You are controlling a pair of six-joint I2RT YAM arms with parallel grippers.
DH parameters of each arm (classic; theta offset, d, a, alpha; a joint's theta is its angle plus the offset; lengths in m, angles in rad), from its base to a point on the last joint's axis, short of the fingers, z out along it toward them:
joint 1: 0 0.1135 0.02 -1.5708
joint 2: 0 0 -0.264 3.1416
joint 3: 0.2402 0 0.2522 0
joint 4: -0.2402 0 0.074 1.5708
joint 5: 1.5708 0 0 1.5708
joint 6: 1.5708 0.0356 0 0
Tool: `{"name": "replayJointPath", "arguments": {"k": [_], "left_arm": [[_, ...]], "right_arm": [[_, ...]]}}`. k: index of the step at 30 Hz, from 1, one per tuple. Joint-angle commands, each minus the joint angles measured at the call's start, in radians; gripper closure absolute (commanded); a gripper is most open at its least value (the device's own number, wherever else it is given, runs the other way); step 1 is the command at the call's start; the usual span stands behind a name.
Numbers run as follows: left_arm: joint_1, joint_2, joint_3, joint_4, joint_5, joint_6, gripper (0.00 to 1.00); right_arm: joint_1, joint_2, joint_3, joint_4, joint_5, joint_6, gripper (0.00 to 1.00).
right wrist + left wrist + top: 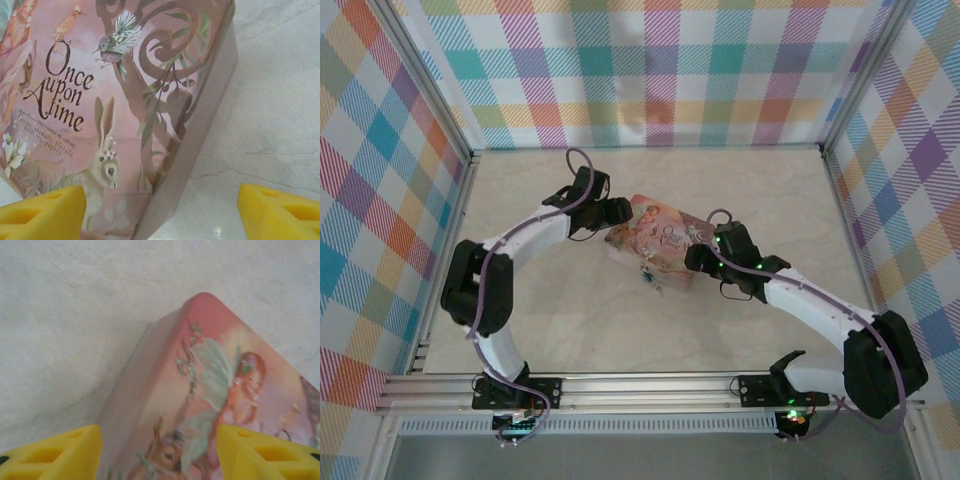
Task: Unlock the padlock with the key
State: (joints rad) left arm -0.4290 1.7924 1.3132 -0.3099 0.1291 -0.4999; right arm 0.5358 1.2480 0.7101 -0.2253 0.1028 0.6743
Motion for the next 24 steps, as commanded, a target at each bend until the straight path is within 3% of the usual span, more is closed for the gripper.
{"name": "replayJointPath", "arguments": {"k": [1, 12, 20, 24], "left_arm": [[0.010, 0.028, 0.025, -0.003, 0.070, 0.007, 0.39], [0.007, -0.086, -0.167, 0.141, 0.156, -0.101, 0.40], [0.001, -0.189, -0.302, 0.167, 0.110, -0.139, 0.41], [0.001, -0.217, -0.332, 0.159, 0.069, -0.147, 0.40]], "right_arm": [[-0.023, 0.042, 0.046, 0.051, -0.060, 0.024, 0.21], [-0.061, 0.266, 0.210, 0.092, -0.169, -0.016, 0.24], [-0.062, 0.413, 0.379, 0.025, -0.190, -0.107, 0.27], [-0.062, 0.405, 0.404, -0.034, -0.131, -0.163, 0.26]]}}
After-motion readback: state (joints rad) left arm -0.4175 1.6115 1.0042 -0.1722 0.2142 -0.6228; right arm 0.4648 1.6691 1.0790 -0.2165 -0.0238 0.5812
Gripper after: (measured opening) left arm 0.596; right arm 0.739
